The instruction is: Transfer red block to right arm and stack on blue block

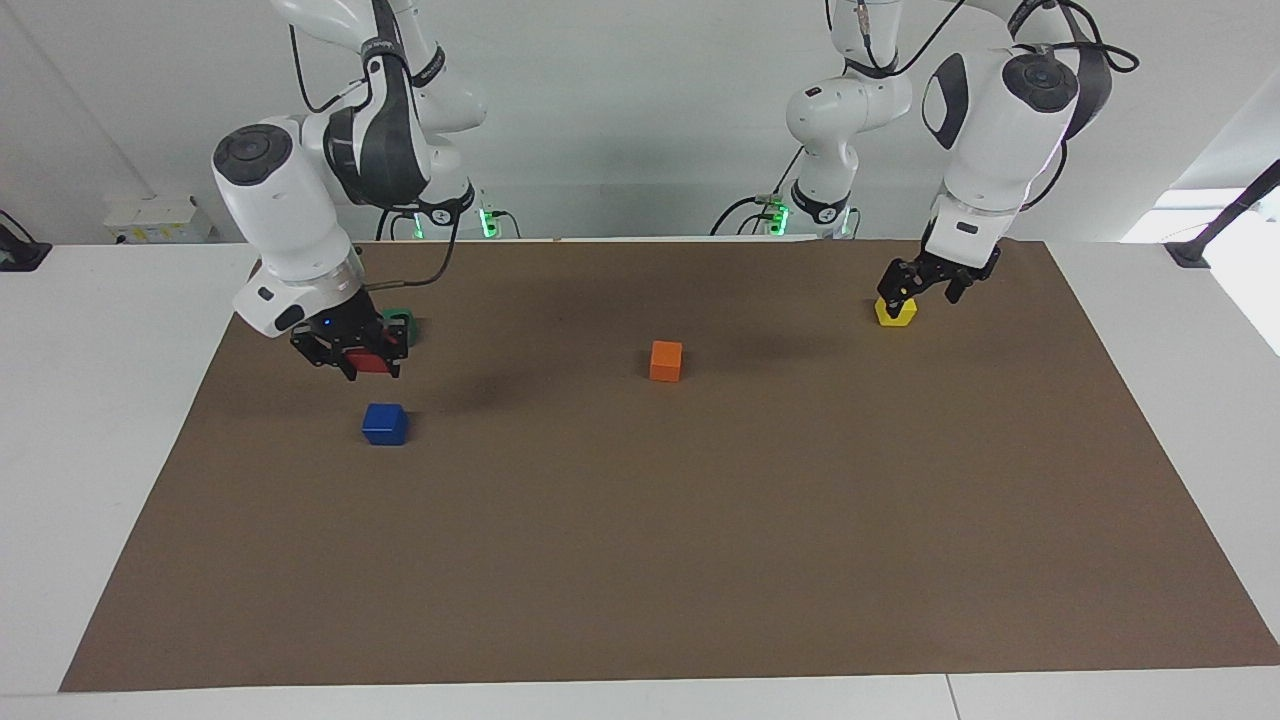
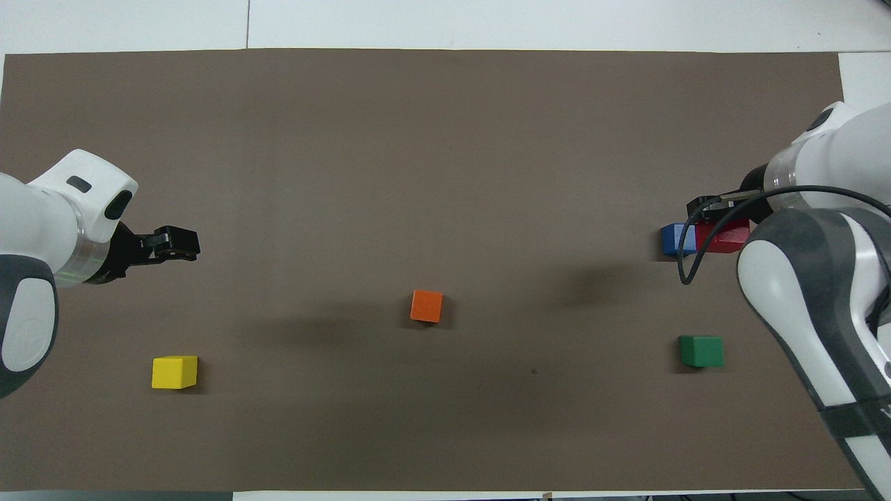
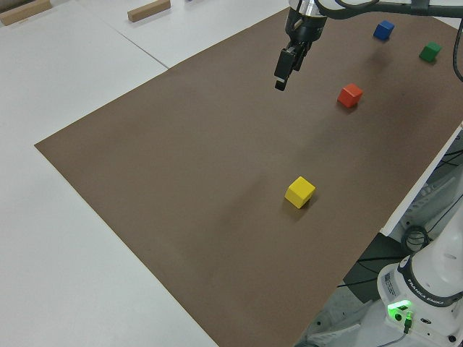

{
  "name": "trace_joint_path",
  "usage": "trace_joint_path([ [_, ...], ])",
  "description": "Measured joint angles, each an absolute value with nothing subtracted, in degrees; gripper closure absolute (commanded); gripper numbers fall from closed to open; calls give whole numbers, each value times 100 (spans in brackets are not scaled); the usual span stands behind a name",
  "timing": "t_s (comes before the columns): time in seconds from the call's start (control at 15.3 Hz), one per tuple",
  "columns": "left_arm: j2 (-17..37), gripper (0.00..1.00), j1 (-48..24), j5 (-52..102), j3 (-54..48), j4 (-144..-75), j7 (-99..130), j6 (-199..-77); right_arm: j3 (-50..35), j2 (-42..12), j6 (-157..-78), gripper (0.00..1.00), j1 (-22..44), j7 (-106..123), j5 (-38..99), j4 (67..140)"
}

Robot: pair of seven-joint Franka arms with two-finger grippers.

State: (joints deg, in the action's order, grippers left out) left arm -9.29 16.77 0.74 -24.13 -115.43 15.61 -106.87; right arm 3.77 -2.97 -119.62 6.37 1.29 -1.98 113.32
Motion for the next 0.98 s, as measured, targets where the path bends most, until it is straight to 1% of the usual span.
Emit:
trace_joint_path([
  [0.26, -928, 0, 1673, 75, -2431, -11516, 1560, -10689, 381, -406, -12853, 100, 623, 95, -418, 11887],
  [0.46, -874, 0, 1676, 76, -2417, -11305, 1559, -10676, 382, -493, -13495, 100, 553, 95, -461, 12271],
  [0.59, -763, 0, 1676, 76, -2417, -11045, 1500, -10534, 384, -569, -13692, 100, 525, 95, -463, 12339],
  [0.98, -345, 0, 1658, 11, -2221, -10171, 228, -9760, 387, -763, -14177, 100, 453, 95, -464, 12489],
])
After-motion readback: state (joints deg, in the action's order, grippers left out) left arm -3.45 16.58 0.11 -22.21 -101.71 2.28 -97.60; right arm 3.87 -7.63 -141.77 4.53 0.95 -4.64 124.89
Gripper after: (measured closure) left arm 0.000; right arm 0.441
